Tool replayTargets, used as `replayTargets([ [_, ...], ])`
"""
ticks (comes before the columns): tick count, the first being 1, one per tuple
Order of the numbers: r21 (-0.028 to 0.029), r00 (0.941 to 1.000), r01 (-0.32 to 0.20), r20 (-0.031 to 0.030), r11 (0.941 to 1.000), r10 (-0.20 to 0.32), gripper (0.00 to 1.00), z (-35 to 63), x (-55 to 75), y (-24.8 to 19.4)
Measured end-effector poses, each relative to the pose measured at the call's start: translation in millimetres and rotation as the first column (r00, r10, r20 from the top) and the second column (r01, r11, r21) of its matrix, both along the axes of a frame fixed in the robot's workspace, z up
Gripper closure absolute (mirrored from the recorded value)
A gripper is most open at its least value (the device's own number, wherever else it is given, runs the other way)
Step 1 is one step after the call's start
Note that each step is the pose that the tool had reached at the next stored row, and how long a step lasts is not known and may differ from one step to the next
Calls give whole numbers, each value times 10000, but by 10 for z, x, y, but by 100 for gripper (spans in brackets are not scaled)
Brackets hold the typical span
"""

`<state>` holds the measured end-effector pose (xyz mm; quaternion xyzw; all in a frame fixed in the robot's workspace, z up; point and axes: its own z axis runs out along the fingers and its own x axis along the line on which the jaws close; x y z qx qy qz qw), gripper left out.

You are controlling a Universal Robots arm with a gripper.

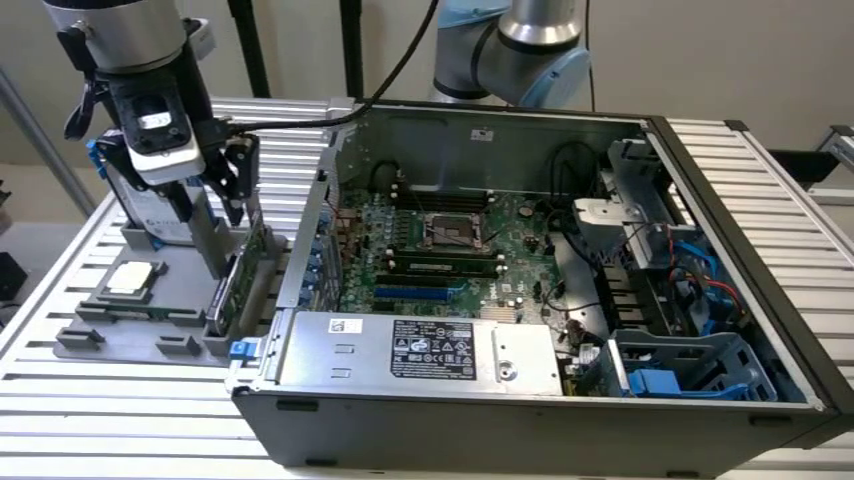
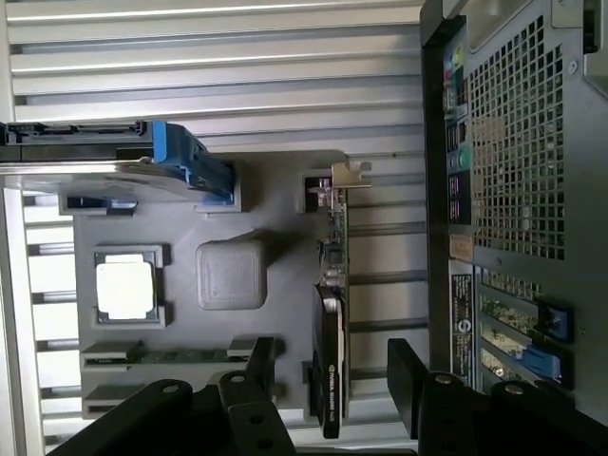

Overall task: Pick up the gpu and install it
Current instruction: 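Pick up the gpu and move the gpu toward the slot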

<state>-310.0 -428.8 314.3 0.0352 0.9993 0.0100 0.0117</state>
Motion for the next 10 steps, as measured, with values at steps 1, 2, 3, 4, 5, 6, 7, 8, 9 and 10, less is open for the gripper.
replayTargets([
  [1, 0, 10000, 0, 0, 10000, 0, 0, -18, 0, 0],
  [2, -1, 10000, 0, 0, 10000, 0, 0, -36, 0, -1],
  [3, -1, 10000, 0, 1, 10000, 0, 0, -55, 0, -1],
  [4, 0, 10000, 0, 2, 10000, 0, 0, -73, 1, -2],
  [5, 0, 10000, 0, 1, 10000, 0, 0, -91, 0, -2],
  [6, 0, 10000, 0, 1, 10000, 0, 0, -109, 0, -3],
  [7, -1, 10000, -1, 0, 10000, 1, 0, -127, 0, -4],
  [8, 0, 10000, 0, 1, 10000, 0, 0, -145, 0, -4],
  [9, 0, 10000, 0, 1, 10000, 0, 0, -164, 0, -5],
  [10, 1, 10000, 0, 2, 10000, 0, 0, -182, 0, -6],
])
